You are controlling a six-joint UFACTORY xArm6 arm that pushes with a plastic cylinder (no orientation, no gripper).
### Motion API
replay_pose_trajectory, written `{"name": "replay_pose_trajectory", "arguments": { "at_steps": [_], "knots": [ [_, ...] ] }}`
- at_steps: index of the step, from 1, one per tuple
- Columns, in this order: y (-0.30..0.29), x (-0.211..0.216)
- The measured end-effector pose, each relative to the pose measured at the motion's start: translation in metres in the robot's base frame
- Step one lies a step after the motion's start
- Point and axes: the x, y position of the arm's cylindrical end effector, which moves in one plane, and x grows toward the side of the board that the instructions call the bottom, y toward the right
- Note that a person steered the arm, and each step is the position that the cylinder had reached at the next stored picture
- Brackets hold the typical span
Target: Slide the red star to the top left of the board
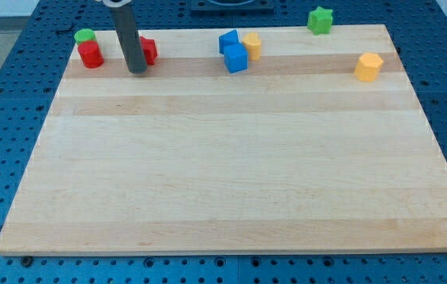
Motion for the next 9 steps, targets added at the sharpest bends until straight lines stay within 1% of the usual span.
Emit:
{"name": "replay_pose_trajectory", "arguments": {
  "at_steps": [1, 2, 4, 5, 7, 9],
  "knots": [
    [-0.008, -0.033],
    [-0.015, -0.039],
    [-0.01, 0.005],
    [0.01, 0.008],
    [0.045, -0.017],
    [0.051, -0.056]
  ]
}}
